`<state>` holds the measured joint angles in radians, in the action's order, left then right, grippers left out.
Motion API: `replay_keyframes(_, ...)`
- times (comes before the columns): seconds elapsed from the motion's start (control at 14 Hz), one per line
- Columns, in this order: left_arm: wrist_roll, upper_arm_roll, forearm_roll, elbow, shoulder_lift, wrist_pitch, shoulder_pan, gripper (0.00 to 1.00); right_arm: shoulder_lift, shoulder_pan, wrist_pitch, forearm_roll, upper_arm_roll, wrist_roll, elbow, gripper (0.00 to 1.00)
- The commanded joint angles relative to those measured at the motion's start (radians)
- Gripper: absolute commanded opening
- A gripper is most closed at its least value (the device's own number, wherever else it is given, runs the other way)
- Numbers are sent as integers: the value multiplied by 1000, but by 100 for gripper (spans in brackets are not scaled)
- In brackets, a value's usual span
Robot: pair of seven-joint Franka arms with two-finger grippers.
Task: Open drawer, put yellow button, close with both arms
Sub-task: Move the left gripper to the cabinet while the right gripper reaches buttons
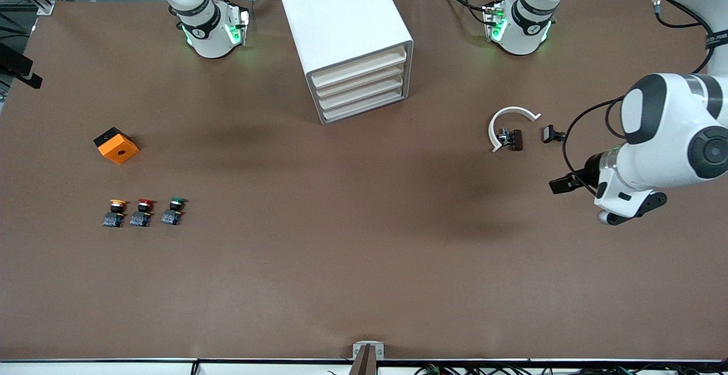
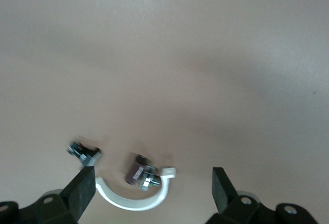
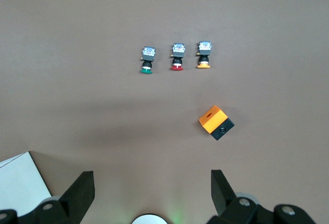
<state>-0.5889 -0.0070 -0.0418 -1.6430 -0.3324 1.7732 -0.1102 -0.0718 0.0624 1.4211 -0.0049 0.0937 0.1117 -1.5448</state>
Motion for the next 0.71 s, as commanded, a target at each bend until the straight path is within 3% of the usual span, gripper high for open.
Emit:
replay_keyframes(0.0, -231, -1, -35, 41, -8, -18, -49, 100, 59, 24, 1, 13, -3, 14, 23, 100)
replay_keyframes(0.14, -395, -1, -70, 80, -26, -75, -78, 100, 79, 28, 18, 9, -3, 11, 25, 100)
replay_keyframes(0.29, -564, -1, -104, 168, -75, -170, -97, 100, 199, 36, 32, 12, -2, 14, 41, 100)
replay_keyframes(0.43, -746, -2, -170, 230, -123, -242, -98, 100, 217, 57, 45, -1, -3, 19, 46, 100)
replay_keyframes(0.64, -854, -21, -260, 242, -160, -256, -97, 100, 237, 60, 131, -12, -2, 19, 43, 100)
